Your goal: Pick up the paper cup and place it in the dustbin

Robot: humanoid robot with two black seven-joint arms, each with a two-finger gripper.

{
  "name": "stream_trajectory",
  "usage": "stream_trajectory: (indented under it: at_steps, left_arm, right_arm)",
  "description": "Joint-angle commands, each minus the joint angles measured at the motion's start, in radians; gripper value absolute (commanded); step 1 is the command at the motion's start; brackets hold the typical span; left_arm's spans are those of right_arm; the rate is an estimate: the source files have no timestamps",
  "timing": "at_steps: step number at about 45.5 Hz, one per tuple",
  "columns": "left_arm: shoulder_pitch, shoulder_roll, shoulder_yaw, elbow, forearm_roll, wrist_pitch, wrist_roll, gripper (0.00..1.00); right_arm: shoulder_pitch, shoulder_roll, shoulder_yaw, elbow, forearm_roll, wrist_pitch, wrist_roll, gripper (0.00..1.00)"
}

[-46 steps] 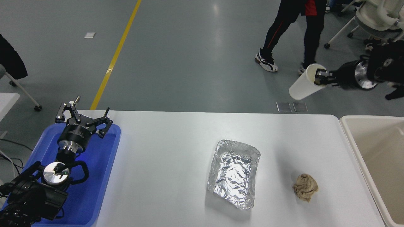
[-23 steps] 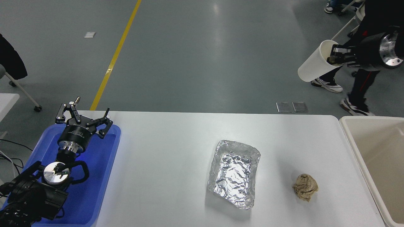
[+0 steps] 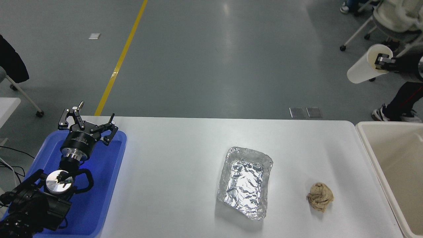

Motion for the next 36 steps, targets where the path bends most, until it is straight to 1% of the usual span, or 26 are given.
stream_trajectory:
  at_steps: [1,5,13,20,28,36]
  left_arm:
    - [0.0,0.001,0.0,-0.001,0.0,0.0,0.001,1.0]
    - [0.0,0.001,0.0,0.0,0.0,0.0,0.0,1.0]
    - [0.0,-0.001,0.0,-0.001,-0.001,0.0,0.0,1.0]
    - [0.0,-0.001,0.0,0.0,0.0,0.0,0.001,1.0]
    - [0.0,0.001,0.0,0.0,0.0,0.0,0.0,1.0]
    - [0.0,0.001,0.0,0.0,0.0,0.0,0.0,1.0]
  right_arm:
    - [-0.305,0.004,0.084,-0.308,0.059,-0.048,-0.003,0.0]
    - [-0.384,0.01,0.112,-0.388,0.067,-0.063,-0.006,0.0]
    - [-0.506,0.009,0.171,-0.454,0.067,-0.137,-0.046,0.0]
    - [-0.608,0.006,0.291,-0.464,0.068,-0.186,-0.066,0.0]
    - [-0.725,0.01,0.423,-0.464,0.068,-0.212,-0.068,0.0]
    - [-0.82,0.018,0.46,-0.463,0.07,-0.26,-0.063,0.0]
